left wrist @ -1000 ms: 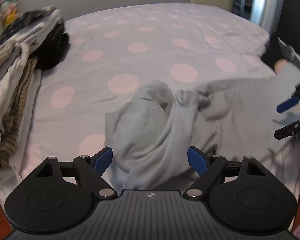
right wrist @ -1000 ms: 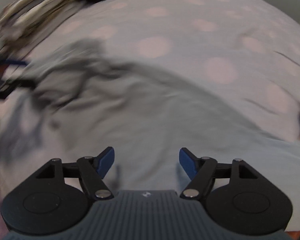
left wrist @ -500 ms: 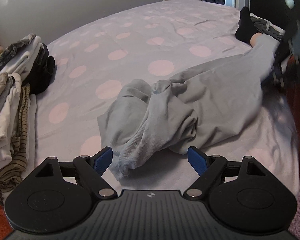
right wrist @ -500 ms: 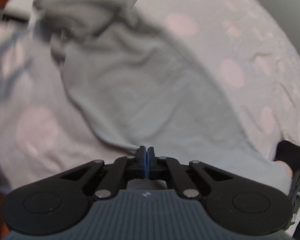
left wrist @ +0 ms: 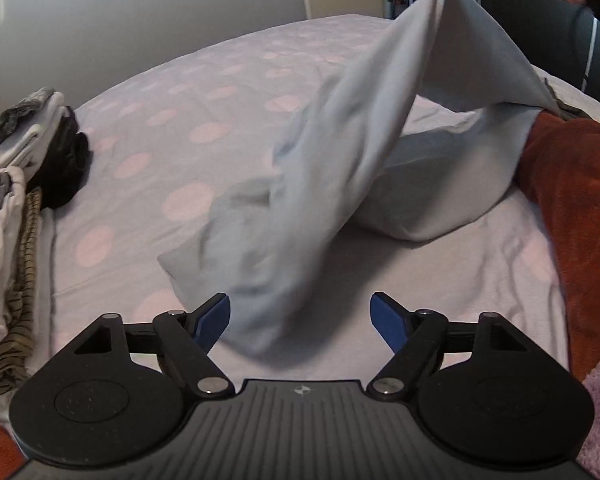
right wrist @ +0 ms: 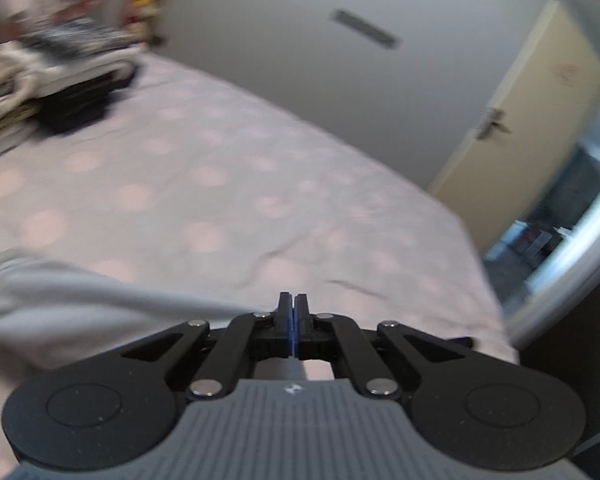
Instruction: Fold clothes
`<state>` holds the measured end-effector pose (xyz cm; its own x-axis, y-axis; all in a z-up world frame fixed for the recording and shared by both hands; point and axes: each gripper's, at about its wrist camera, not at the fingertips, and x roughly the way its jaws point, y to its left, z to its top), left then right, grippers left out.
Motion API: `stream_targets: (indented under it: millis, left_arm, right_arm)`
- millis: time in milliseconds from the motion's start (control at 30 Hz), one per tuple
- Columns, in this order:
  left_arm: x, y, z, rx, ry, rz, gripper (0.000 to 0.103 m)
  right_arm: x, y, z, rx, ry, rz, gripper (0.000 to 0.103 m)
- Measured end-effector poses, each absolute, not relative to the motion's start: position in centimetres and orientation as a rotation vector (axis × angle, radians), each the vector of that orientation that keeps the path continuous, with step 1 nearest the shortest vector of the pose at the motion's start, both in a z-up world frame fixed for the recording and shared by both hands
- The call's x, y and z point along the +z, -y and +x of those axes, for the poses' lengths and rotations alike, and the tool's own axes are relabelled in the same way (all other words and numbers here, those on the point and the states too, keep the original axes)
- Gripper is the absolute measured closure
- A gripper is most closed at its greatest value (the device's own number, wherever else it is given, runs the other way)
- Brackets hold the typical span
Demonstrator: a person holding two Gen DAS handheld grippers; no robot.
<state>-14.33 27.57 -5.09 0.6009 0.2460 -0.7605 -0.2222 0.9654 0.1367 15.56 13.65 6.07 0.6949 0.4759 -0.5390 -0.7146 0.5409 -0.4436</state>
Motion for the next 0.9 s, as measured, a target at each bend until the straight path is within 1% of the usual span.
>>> stream_targets:
  millis: [167,267,400,500,533,567,633,667,733,833,900]
  left_arm:
    - [-6.7,-26.6,-12.7,0.243,-0.9,0.032,0.016]
    - [-7.9,-25.5,-11.3,0.204,-0.898,0.074,0.016]
    - [-10.0,-23.1,-9.2,0.16,-0.91,0.156,0.015]
    - [-12.0,-21.4,-7.3,0.206,-0.96,0.255,0.016]
    - [-12.5,-21.3,-6.8,0.243,-0.974,0.272,0.024]
    - [-13.1,-21.1,-6.3,0.279,-0.987,0.288,0.031]
    - [-13.0,-21.7,-5.9,0.327,-0.978,0.241,0.052]
    - [-12.3,-22.3,-6.1,0.339,-0.961,0.201,0.058]
    - [-11.1,-23.4,-6.5,0.362,-0.927,0.121,0.073]
    - [-8.5,-25.1,-7.9,0.428,-0.852,0.047,0.084]
    - [-6.3,-26.4,-9.3,0.478,-0.805,-0.002,0.086]
  right_arm:
    - [5.6,-10.7,19.6,0.557,-0.387,-0.689,0.103]
    - [4.8,-8.9,20.6,0.522,-0.444,-0.669,0.103]
    - [3.8,-6.8,20.9,0.508,-0.481,-0.663,0.103]
    - [3.2,-6.0,21.0,0.519,-0.496,-0.656,0.103]
    - [3.1,-5.9,21.0,0.522,-0.496,-0.662,0.103]
    - [2.9,-5.8,21.1,0.526,-0.495,-0.669,0.103]
    - [2.8,-5.9,21.0,0.527,-0.499,-0.678,0.103]
    - [2.8,-5.9,20.9,0.528,-0.501,-0.679,0.103]
    - [3.2,-6.0,20.8,0.53,-0.501,-0.675,0.103]
    - [4.4,-6.1,20.0,0.535,-0.476,-0.665,0.103]
    - [5.4,-6.1,19.1,0.544,-0.449,-0.664,0.103]
